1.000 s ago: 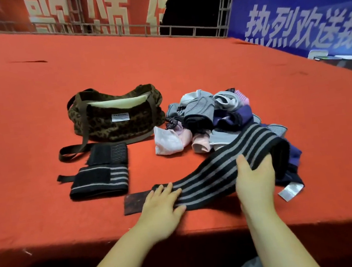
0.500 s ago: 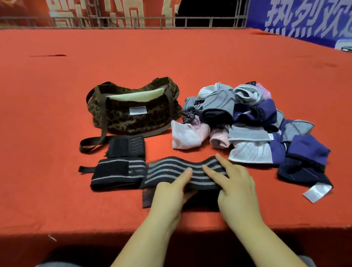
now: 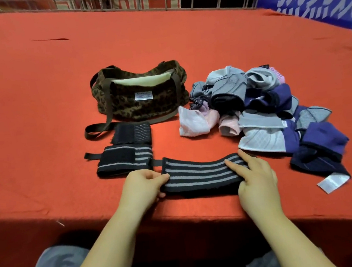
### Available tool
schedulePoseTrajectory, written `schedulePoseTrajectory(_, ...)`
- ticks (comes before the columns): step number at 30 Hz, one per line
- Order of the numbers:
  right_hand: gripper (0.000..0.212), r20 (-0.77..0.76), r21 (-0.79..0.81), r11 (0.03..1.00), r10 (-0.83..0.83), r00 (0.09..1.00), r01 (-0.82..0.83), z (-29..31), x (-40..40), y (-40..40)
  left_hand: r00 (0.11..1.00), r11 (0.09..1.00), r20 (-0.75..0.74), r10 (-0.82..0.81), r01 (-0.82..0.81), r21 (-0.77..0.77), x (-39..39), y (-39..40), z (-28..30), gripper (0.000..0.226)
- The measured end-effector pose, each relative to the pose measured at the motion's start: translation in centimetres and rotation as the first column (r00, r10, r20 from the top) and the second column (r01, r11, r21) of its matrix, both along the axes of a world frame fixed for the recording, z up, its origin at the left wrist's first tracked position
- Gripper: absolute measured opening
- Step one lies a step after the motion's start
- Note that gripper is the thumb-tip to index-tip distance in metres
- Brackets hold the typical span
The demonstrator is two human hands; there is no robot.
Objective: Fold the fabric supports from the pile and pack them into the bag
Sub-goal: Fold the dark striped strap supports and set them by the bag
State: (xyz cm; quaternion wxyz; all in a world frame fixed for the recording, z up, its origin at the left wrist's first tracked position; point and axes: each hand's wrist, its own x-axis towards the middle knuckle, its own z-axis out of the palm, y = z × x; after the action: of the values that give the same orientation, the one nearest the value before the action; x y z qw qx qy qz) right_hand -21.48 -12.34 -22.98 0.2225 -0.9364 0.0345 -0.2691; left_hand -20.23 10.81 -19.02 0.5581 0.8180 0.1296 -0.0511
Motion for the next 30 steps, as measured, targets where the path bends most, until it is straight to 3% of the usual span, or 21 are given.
schedulePoseTrajectory(3,0.063,0.023,-0.024,0.999,0.033,0.999,-0.033,-0.8,0.0,0.1,0.999,0.975,0.046,0.011,-0.021,0.223,0.0,0.5,-0.5,0.022)
schedulePoseTrajectory(8,0.062,0.018,-0.001,0.998,0.058,0.998,-0.058,-1.1,0.1,0.3,0.998,0.922,0.062,0.024,-0.046,0.384,0.1,0.6,-0.2,0.022)
schedulePoseTrajectory(16,0.060,0.028,0.009,0.997,0.070,0.997,-0.070,-1.0,-0.1,0.9,0.998,0.885,0.060,0.025,-0.050,0.464,-0.1,1.1,-0.2,0.023)
schedulePoseTrajectory(25,0.059,-0.188,0.098,0.971,0.235,0.954,-0.220,1.4,-1.6,1.1,0.999,0.895,0.026,0.022,-0.031,0.446,0.2,1.6,-0.3,0.026)
schedulePoseTrajectory(28,0.056,-0.189,0.146,0.989,0.024,0.982,0.004,2.4,-1.1,-0.7,1.000,0.902,0.014,0.005,-0.010,0.431,0.4,1.8,-0.5,0.027)
schedulePoseTrajectory(30,0.059,-0.302,0.214,0.960,-0.111,0.947,0.181,2.9,-0.7,-1.8,1.000,0.893,0.027,-0.009,-0.004,0.449,0.2,1.7,-0.7,0.025)
